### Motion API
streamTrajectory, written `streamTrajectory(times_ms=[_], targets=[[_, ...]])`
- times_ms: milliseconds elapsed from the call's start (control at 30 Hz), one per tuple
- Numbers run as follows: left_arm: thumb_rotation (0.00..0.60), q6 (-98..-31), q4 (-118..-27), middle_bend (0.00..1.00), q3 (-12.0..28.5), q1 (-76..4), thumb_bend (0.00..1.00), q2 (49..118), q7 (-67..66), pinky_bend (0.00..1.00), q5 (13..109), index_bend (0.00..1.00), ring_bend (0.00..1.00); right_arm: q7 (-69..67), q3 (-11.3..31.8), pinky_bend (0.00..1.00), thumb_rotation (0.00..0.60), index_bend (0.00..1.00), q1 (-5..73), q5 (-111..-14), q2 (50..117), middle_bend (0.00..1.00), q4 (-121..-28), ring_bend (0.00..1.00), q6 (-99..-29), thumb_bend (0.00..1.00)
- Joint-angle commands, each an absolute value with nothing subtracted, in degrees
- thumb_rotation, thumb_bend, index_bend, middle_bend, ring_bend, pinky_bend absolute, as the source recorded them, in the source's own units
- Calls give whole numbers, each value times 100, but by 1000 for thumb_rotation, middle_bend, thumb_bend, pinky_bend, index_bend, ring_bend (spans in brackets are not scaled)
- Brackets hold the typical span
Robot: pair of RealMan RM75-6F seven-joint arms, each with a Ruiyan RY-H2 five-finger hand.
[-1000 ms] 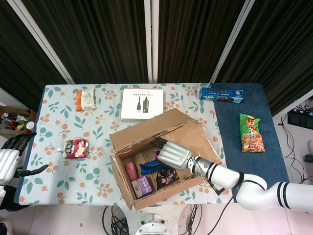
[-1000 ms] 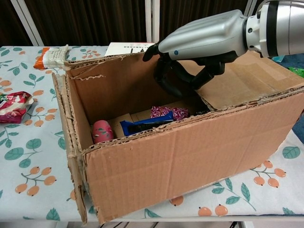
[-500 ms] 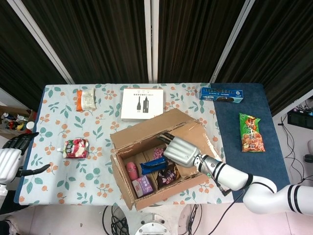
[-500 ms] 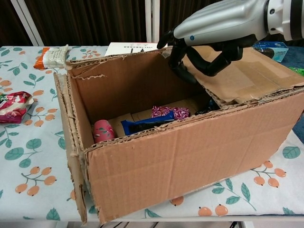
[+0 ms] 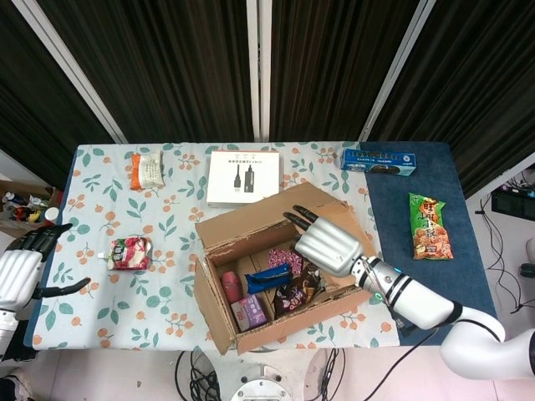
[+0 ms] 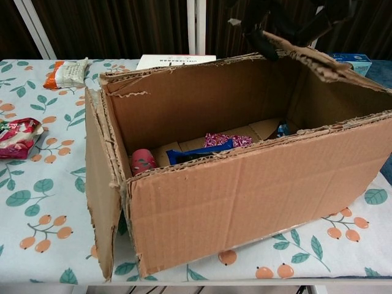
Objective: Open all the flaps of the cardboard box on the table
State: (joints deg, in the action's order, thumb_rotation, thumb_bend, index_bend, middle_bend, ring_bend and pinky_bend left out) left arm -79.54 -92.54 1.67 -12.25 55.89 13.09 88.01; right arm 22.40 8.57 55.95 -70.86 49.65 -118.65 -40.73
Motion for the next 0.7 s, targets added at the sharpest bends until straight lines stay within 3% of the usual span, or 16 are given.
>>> streamTrajectory(times_ms=[33,367,700], targets=[[240,-7920,-9276,153,179,-1247,0,5586,1302,176,8797,108,122,2055,931,0,600,738,5406,-7226,4596,512,-12078,27,-4283,1000],[238,-7778,-9493,153,215,-1347,0,5543,1100,176,8786,109,122,1081,1072,0,600,734,4717,-7987,3649,526,-12315,43,-4964,1000],[240,-7546,-9698,153,249,-1461,0,5535,898,176,8659,108,122,5,949,0,600,732,3944,-8789,2858,529,-12097,43,-5522,1000]])
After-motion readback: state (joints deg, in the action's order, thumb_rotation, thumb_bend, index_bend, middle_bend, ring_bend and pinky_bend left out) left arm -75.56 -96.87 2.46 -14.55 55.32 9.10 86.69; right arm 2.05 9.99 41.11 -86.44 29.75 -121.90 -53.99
